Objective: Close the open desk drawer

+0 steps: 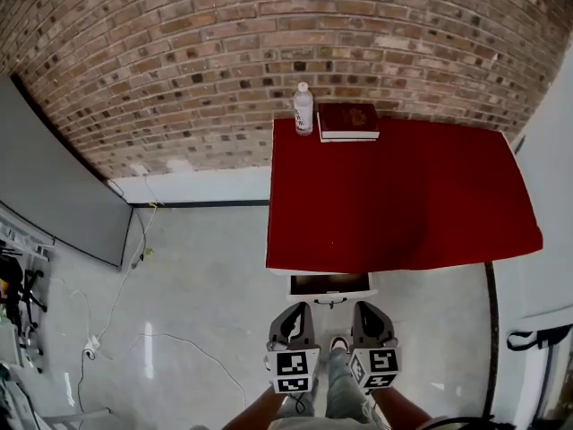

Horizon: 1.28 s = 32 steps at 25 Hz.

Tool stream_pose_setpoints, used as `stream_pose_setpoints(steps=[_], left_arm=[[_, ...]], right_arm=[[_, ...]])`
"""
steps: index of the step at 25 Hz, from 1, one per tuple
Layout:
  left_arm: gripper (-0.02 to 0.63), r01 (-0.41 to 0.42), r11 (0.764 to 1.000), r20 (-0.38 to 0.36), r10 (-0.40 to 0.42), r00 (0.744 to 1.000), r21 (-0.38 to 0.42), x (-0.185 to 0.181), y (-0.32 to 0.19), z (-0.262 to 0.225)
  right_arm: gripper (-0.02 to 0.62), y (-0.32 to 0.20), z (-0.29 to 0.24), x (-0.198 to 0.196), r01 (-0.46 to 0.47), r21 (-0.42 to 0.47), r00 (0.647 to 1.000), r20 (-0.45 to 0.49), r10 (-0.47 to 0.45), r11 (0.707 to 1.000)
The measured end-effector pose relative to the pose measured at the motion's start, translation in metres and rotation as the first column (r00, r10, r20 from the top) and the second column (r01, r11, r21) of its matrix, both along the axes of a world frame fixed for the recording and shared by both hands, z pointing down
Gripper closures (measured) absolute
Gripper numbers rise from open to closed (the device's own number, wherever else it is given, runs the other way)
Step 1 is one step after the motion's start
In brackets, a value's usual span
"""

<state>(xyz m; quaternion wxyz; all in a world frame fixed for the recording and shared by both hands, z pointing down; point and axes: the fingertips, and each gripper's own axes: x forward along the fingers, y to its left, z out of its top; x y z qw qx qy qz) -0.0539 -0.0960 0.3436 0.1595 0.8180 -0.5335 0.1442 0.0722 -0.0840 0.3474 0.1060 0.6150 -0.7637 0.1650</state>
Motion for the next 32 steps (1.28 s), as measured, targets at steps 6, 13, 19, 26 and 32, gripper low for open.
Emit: stream_pose_setpoints(steps=[6, 13, 19, 26, 32], left_arm=[[0.607, -0.001, 1.0, -0.001, 0.001, 1.0, -0.027, 0.007, -0.009, 0.039], [0.607, -0.027, 0.992, 0.021, 0.03, 0.999, -0.124, 0.014, -0.001, 0.128], [0.607, -0.039, 0.981, 0.024, 0.044, 0.999, -0.191, 0.014, 0.02, 0.208], [0.607, -0.042, 0.986, 0.029, 0.048, 0.998, -0.161, 0.009, 0.011, 0.286], [0.607, -0.017, 0.986, 0.012, 0.019, 1.0, -0.166, 0.005, 0.012, 0.303]], right_arm=[[0.597, -0.003, 0.045, 0.009, -0.009, -0.049, 1.0, 0.027, 0.01, 0.999], [0.597, -0.003, 0.125, 0.009, -0.012, -0.11, 0.999, 0.048, 0.017, 0.994], [0.597, 0.01, 0.205, 0.005, -0.024, -0.148, 0.996, 0.083, 0.036, 0.989], [0.597, 0.01, 0.286, 0.002, -0.038, -0.142, 0.995, 0.086, 0.051, 0.989], [0.597, 0.01, 0.321, -0.001, -0.023, -0.115, 0.998, 0.057, 0.03, 0.993]])
